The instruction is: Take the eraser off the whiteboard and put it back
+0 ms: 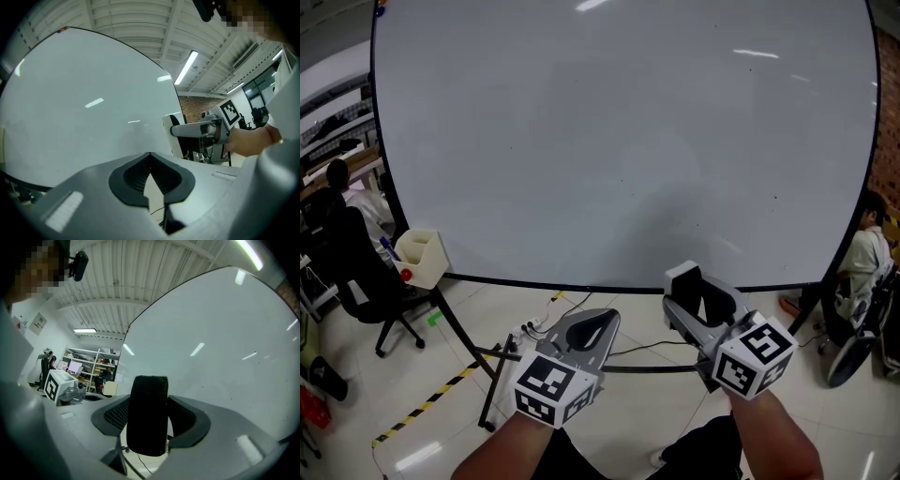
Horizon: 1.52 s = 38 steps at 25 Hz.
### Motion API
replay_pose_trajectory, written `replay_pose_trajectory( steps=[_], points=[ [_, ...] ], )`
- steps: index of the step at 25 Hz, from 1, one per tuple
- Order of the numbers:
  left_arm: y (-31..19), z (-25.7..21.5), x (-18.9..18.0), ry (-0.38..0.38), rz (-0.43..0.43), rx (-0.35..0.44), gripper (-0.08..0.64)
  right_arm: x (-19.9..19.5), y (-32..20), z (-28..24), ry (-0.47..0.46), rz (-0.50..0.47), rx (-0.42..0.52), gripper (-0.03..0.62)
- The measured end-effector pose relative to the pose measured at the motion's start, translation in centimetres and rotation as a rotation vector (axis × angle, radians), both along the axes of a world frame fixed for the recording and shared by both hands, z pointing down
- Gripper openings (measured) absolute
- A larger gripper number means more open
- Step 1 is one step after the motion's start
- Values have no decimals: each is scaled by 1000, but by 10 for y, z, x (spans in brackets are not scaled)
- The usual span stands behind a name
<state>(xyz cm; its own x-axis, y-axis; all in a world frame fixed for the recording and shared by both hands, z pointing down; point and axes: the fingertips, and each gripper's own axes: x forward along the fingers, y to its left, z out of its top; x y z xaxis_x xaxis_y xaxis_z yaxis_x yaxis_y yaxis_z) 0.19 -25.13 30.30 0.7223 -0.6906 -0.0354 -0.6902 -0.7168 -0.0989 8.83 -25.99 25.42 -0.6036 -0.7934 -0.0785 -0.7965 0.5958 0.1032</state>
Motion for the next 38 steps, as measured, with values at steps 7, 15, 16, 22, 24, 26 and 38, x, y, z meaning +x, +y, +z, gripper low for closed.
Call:
replay_pose_trajectory(
  steps=[7, 15, 16, 22, 24, 26, 38],
  points=[
    [2, 2, 4, -5, 7, -2, 17, 8, 20, 6, 62, 23, 50, 243],
    [5, -2, 5, 4, 16, 0, 17, 25, 26, 14, 41, 52, 43, 244],
    [5, -3, 5, 3, 16, 1, 17, 26, 26, 14, 40, 54, 43, 244],
    [8, -2, 7, 4, 21, 3, 17, 28, 25, 14, 49, 61, 47, 244],
    [7, -3, 6, 7, 19, 5, 17, 26, 25, 15, 53, 59, 49, 243],
    [6, -3, 5, 10, 14, 5, 17, 25, 24, 15, 55, 58, 52, 242],
    [7, -4, 6, 12, 14, 15, 17, 26, 20, 23, 65, 65, 38, 243]
  ],
)
